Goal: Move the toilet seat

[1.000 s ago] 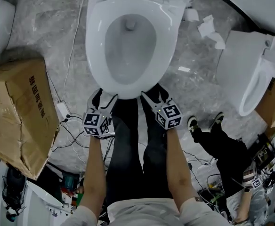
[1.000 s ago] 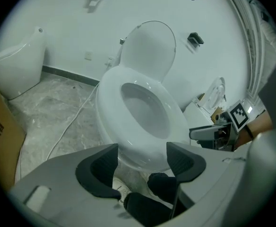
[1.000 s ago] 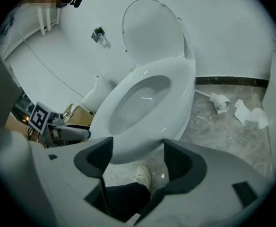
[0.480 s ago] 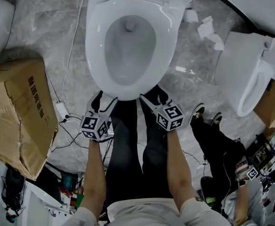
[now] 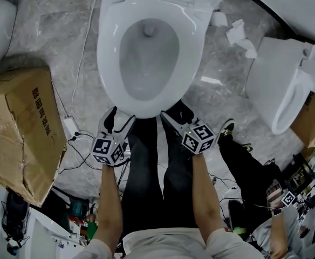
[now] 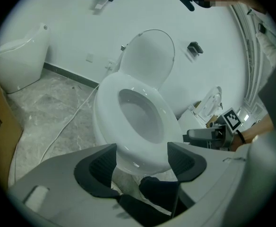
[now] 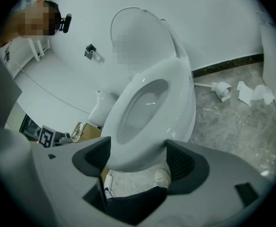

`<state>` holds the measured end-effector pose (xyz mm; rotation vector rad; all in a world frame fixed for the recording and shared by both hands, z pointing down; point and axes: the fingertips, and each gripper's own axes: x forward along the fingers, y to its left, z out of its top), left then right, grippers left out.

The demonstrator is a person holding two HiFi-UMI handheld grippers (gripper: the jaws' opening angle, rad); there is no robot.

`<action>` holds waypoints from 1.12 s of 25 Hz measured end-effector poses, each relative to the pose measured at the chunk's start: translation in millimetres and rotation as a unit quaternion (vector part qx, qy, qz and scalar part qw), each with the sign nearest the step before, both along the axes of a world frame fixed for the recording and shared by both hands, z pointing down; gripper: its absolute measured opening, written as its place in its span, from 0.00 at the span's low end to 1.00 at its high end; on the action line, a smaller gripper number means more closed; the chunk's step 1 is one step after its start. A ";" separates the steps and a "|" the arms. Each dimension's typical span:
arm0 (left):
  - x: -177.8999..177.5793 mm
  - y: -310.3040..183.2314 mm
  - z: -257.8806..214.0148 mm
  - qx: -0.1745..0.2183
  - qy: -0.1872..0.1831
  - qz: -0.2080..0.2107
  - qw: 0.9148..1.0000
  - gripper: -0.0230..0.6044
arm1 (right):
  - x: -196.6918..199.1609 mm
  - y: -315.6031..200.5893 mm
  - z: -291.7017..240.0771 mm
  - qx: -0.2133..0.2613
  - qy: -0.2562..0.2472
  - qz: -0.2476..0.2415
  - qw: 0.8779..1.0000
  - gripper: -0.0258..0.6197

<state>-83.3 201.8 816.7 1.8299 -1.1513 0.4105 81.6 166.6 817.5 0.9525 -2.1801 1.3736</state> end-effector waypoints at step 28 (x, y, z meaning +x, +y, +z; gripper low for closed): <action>2.6 -20.6 -115.2 0.071 0.021 -0.014 0.997 0.59 | 1.7 -16.5 -96.9 0.041 -0.026 0.029 0.998 0.61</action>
